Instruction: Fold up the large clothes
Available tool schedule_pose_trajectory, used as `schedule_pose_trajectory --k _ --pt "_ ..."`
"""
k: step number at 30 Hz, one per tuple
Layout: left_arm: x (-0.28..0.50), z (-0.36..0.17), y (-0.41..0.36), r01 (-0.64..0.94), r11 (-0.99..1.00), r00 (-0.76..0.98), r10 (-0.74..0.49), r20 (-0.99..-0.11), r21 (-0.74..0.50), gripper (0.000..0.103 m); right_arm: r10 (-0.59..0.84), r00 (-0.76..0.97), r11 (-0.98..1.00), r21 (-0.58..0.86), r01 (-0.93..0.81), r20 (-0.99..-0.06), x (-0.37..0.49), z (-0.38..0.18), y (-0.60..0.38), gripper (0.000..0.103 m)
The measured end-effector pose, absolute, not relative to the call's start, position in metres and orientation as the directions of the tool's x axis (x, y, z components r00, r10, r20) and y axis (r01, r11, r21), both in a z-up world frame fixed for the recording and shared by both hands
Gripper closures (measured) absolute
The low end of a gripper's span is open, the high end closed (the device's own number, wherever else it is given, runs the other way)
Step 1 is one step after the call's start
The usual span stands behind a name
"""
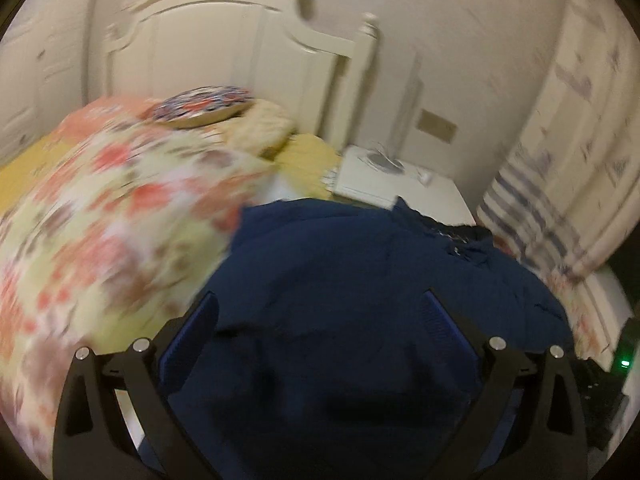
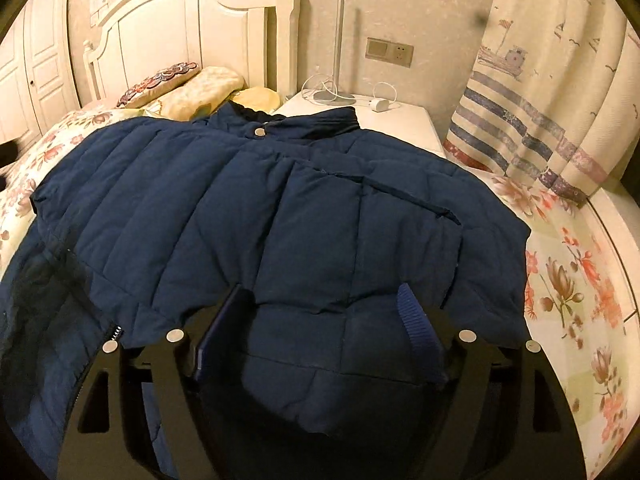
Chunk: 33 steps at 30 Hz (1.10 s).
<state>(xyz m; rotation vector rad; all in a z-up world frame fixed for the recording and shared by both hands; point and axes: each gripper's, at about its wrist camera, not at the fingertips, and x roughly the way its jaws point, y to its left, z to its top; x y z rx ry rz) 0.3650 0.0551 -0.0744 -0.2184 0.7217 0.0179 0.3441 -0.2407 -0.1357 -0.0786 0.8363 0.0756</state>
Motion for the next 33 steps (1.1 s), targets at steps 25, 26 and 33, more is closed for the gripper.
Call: schedule_pose_trajectory --k 25,26,33 --pt "0.513 -0.133 0.015 -0.1 0.993 0.538 0.113 -0.835 0.07 0.006 0.074 0.664 0.994 -0.001 -0.113 -0.744 0.345 -0.135 -0.243 0.022" --pt "0.504 -0.123 0.009 -0.083 0.995 0.572 0.089 -0.816 0.051 0.006 0.074 0.664 0.994 -0.002 -0.113 -0.744 0.345 -0.135 -0.243 0.022" --pt "0.471 -0.141 -0.079 0.147 0.97 0.608 0.064 -0.791 0.192 0.002 0.064 0.666 0.994 -0.014 -0.11 -0.743 0.345 -0.136 -0.242 0.021"
